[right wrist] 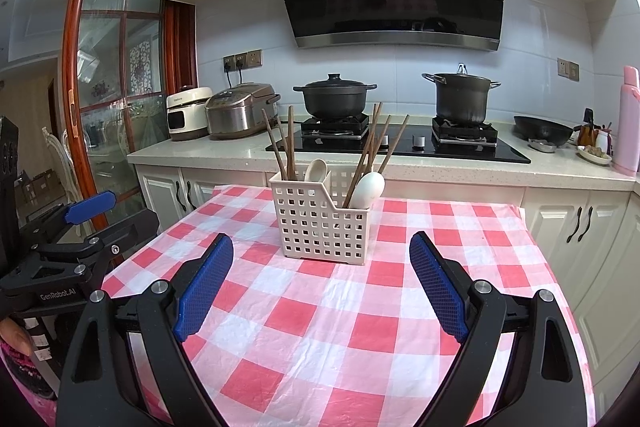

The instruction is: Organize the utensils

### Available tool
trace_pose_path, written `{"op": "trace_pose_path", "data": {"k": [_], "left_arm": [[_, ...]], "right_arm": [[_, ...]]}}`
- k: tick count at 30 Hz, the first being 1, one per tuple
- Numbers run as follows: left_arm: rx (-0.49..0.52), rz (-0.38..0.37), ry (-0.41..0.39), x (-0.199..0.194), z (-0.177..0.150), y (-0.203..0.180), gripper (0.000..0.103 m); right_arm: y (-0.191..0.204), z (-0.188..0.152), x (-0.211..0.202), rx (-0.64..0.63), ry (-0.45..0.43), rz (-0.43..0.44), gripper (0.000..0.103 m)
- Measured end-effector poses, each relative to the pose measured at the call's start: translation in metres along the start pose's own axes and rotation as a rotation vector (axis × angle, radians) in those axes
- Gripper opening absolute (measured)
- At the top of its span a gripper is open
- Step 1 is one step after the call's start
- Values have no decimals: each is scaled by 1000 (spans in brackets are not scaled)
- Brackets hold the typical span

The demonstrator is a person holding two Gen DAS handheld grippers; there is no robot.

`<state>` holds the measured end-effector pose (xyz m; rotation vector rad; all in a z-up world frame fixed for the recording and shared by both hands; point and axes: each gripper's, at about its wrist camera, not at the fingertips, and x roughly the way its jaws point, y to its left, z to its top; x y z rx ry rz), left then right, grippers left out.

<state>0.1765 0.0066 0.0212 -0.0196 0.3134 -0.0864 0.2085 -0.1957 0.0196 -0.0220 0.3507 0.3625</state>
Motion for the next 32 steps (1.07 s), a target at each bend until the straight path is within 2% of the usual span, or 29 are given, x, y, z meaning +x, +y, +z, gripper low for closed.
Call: {"op": "trace_pose_path", "data": {"k": [32], "left_arm": [[-17,-9,18,4,-6,3,98]], "right_arm": [[1,2,-1,4,4,-1,85]]}}
